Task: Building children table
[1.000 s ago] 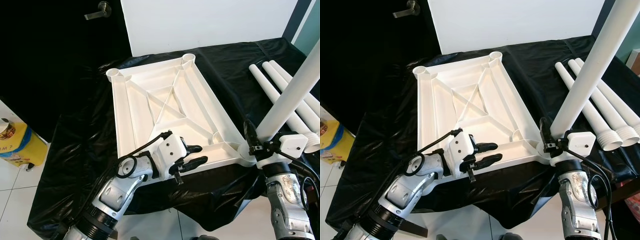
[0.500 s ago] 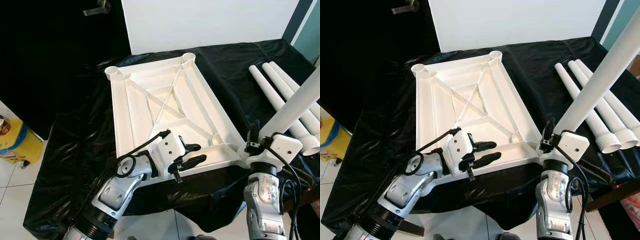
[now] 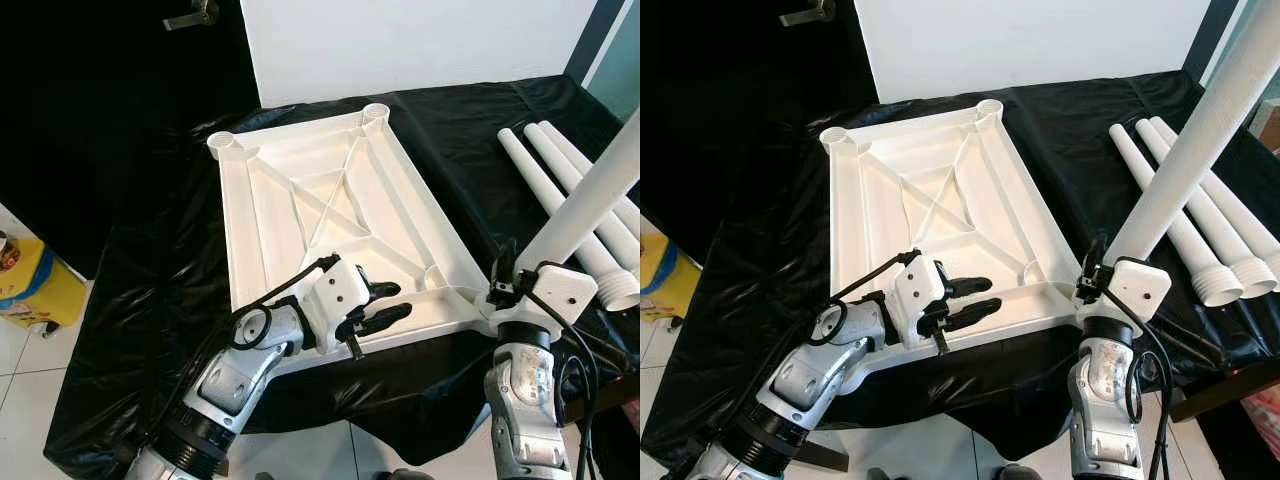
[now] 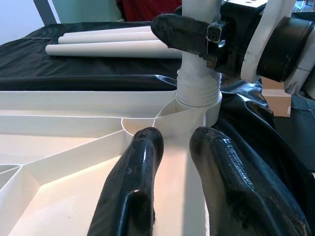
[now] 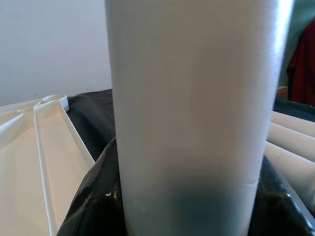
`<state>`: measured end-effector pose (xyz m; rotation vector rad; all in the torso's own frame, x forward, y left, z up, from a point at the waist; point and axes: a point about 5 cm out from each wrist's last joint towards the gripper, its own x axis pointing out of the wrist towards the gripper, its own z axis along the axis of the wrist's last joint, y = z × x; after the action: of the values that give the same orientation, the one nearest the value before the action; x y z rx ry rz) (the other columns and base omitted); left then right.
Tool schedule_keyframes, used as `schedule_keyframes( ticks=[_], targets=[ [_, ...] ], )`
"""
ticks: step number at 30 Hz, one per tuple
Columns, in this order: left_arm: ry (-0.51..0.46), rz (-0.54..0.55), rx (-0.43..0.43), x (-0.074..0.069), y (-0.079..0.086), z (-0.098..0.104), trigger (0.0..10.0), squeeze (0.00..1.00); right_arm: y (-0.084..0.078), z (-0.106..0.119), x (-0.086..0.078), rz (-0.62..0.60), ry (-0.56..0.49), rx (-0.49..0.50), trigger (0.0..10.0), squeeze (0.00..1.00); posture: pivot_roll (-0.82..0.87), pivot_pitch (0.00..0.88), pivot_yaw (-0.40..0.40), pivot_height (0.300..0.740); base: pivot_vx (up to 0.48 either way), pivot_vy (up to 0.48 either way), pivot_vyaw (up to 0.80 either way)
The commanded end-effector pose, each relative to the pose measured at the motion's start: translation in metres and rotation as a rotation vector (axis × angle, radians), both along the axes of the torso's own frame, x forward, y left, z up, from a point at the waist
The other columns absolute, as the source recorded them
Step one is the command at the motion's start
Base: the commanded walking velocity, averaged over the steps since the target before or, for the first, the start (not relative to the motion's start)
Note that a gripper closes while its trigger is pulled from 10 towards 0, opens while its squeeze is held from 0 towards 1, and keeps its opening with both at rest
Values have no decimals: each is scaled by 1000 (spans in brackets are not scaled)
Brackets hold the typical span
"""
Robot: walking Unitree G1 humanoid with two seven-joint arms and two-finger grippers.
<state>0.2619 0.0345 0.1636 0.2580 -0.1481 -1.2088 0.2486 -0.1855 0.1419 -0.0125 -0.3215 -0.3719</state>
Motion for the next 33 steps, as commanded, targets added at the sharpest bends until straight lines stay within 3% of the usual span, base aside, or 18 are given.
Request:
schedule_keyframes(
  ticks=[1, 14, 15, 20, 22, 23, 29, 33],
  targets=[
    [2, 12, 14, -1, 1, -4, 10000, 0, 4, -30, -4, 13, 158, 20, 10000, 0, -174, 124, 66, 740, 0, 0, 0],
    [1, 21, 11, 0, 2, -4, 10000, 0, 4, -30, -4, 28, 148, 38, 10000, 0, -170, 116, 60, 740, 0, 0, 0],
    [1, 20, 11, 0, 2, -4, 10000, 0, 5, -26, -4, 53, 120, 41, 10000, 1000, -170, 114, 60, 740, 0, 0, 0],
    [2, 18, 11, -1, 1, -4, 10000, 0, 3, -21, -4, 78, 92, 34, 10000, 1000, -172, 113, 60, 740, 0, 0, 0],
    [3, 15, 11, -1, 1, -4, 10000, 0, 1, -18, -2, 165, 83, 25, 10000, 1000, -176, 109, 60, 740, 0, 0, 0],
    [3, 13, 11, -1, 0, -4, 10000, 0, -2, -16, -1, 197, 75, 6, 10000, 0, -178, 107, 61, 740, 0, 0, 0],
    [1, 10, 10, -1, 0, -4, 10000, 0, -7, -10, 2, 285, 69, -41, 10000, 0, -179, 106, 62, 740, 0, 0, 0],
    [-3, 6, 10, 0, -2, -3, 10000, 0, -16, 2, 10, 456, 74, -131, 10000, 0, -187, 95, 61, 740, 0, 0, 0]
  ],
)
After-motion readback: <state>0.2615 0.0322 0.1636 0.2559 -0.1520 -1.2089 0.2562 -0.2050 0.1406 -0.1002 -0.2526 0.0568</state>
